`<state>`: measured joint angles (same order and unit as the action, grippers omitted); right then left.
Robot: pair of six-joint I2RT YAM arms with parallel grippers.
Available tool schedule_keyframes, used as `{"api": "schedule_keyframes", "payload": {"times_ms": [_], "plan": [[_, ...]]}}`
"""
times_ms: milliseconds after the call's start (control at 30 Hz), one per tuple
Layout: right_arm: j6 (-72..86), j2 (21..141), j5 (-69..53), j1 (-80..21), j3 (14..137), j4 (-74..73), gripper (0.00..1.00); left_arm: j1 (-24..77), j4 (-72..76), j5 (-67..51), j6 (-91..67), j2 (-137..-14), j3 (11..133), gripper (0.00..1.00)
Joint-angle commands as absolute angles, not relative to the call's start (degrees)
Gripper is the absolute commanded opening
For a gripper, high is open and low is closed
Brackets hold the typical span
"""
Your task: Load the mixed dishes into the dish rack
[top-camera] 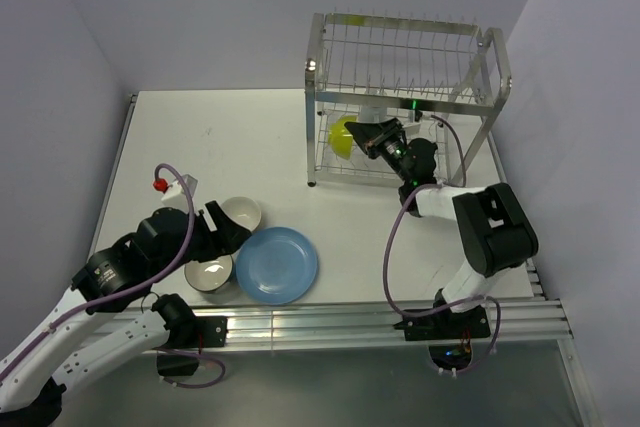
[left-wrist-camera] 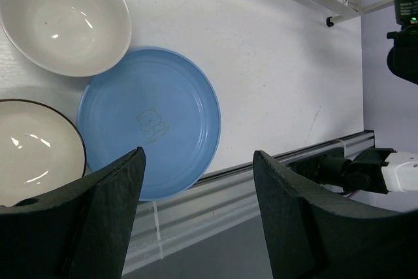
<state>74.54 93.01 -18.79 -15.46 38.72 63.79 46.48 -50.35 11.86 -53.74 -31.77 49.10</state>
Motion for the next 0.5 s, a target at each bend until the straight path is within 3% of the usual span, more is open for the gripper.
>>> {"api": "schedule_keyframes", "payload": {"times_ms": [0, 467], "plan": [[75.94, 97.02, -16.69, -15.56, 43.23, 69.52, 0.0, 46.23, -47.64, 10.64, -53.96, -31.64, 50.1, 0.73], [74.8, 107.83, -25.13, -14.94, 51.24, 70.31, 0.0, 46.23, -44.92, 8.09, -54.05, -31.2, 48.43, 0.73]]}}
